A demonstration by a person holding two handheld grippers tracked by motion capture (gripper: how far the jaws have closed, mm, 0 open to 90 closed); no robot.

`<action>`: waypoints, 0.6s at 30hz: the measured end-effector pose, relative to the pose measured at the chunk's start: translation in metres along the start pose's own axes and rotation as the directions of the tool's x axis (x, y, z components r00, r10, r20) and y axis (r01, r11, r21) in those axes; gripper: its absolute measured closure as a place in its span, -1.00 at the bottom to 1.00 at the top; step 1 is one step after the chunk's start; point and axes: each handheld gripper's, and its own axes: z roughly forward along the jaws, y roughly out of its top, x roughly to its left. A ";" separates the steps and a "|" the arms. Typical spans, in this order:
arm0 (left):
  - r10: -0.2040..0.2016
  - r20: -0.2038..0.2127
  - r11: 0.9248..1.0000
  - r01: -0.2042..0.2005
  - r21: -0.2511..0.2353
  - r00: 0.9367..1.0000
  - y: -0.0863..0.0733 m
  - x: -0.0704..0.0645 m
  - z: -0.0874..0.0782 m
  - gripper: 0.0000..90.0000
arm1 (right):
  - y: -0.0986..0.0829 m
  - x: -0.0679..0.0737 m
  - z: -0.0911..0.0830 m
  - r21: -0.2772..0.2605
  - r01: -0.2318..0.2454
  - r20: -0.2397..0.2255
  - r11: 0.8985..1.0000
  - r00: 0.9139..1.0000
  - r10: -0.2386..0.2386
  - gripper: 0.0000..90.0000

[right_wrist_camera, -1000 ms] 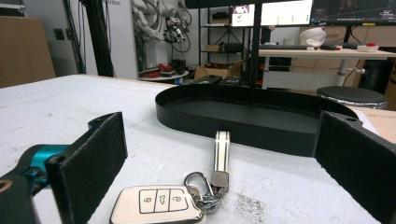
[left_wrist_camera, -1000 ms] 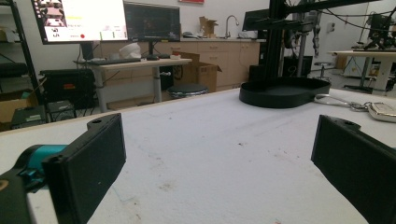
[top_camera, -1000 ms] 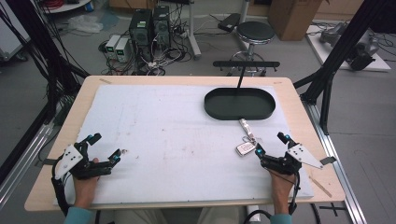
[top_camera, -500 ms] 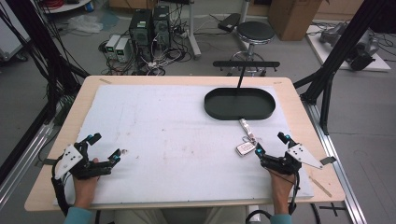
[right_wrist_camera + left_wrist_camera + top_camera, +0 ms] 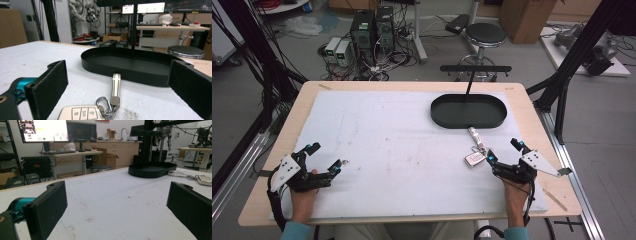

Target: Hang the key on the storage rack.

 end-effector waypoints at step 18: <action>-0.001 0.001 1.000 0.001 -0.001 1.000 0.000 0.000 0.000 -0.92 | 0.066 -0.006 0.015 0.156 0.061 -0.027 0.986 0.998 -0.057 -0.94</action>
